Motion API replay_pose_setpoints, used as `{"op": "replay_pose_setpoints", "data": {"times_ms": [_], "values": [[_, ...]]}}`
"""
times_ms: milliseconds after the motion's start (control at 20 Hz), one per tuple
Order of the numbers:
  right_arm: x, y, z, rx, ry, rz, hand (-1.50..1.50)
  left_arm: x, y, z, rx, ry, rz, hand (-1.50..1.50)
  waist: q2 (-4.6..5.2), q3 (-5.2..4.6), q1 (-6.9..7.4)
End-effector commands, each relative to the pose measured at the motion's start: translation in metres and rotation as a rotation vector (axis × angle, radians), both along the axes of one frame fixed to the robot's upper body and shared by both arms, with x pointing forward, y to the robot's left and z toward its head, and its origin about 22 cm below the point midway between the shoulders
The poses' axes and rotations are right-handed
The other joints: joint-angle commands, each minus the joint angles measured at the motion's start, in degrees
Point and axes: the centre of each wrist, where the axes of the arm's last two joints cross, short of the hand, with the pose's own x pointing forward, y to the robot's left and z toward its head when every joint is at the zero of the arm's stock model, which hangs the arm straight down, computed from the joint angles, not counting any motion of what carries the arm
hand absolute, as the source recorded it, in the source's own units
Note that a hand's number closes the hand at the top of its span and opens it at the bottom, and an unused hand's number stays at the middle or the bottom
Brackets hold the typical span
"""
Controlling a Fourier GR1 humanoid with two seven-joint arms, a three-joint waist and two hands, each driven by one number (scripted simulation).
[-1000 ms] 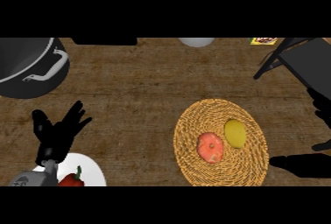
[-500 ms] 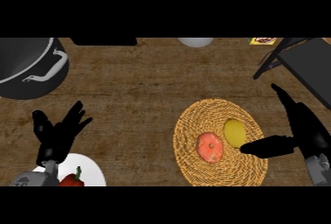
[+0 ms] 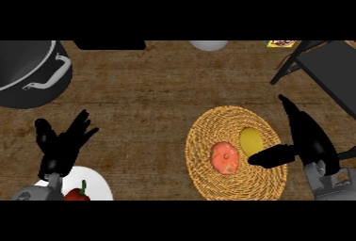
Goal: Pick the lemon from the placemat and place it in the tiered shelf
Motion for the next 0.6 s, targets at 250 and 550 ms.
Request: {"op": "replay_pose_setpoints", "data": {"times_ms": [250,550], "values": [[-0.003,0.023,-0.02,-0.054,0.085,-0.111,-1.5,-0.011,0.008,-0.006,-0.008,0.04,0.006,0.0,0.2,-0.33,-0.4],[0.019,0.026,-0.03,-0.083,0.117,-0.118,-1.5,-0.004,-0.009,-0.004,0.014,0.02,0.006,0.0,0.26,-0.32,-0.2]]}}
